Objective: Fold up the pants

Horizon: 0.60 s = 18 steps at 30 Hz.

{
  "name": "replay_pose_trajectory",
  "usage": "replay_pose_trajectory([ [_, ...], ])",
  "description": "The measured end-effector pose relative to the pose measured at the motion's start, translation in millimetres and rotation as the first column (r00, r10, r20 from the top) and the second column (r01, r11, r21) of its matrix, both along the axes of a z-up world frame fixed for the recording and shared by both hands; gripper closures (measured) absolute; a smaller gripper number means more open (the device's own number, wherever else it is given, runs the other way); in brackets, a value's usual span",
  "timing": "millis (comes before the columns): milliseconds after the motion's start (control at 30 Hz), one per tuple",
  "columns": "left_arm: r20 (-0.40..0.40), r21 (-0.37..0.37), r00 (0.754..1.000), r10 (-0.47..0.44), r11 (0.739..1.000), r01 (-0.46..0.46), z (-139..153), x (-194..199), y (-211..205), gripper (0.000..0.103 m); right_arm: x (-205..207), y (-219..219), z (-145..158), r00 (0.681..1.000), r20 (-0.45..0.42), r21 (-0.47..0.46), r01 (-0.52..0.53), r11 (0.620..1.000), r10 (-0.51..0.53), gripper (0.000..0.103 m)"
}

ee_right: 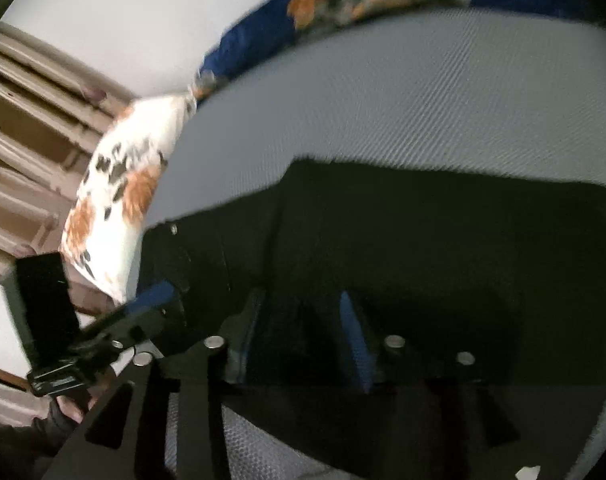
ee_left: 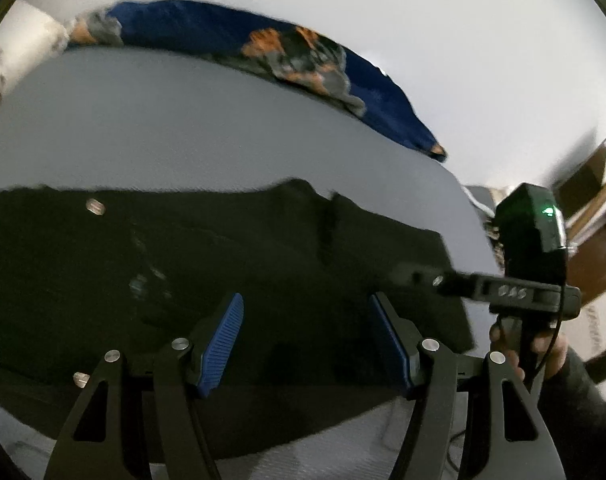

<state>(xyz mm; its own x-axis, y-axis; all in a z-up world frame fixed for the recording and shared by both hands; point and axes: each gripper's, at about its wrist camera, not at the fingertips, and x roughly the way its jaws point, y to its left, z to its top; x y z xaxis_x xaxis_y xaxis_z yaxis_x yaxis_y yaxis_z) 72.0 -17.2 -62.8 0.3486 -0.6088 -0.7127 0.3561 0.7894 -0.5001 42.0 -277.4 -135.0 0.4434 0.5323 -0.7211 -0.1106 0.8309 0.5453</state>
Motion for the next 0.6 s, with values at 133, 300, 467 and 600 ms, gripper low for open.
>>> replay_pose_trajectory([
  [133,-0.157,-0.083,0.986,-0.056,0.996,0.044,-18,7,-15,0.038,-22,-35,12,0.995,0.030,0.000,0.099,0.995,-0.099,0.058],
  [300,-0.281,-0.130,0.954,-0.100,0.989,0.065,-40,12,-34,0.039,-51,-79,7,0.977,0.013,0.022,0.213,0.977,-0.214,0.058],
  [467,-0.351,-0.139,0.931,-0.095,0.989,0.048,-58,18,-45,0.040,-71,-98,-3,0.959,-0.005,0.048,0.283,0.958,-0.283,0.058],
  [600,-0.400,-0.154,0.912,-0.088,0.988,0.028,-74,20,-54,0.047,-79,-107,-11,0.951,-0.021,0.064,0.309,0.949,-0.308,0.058],
])
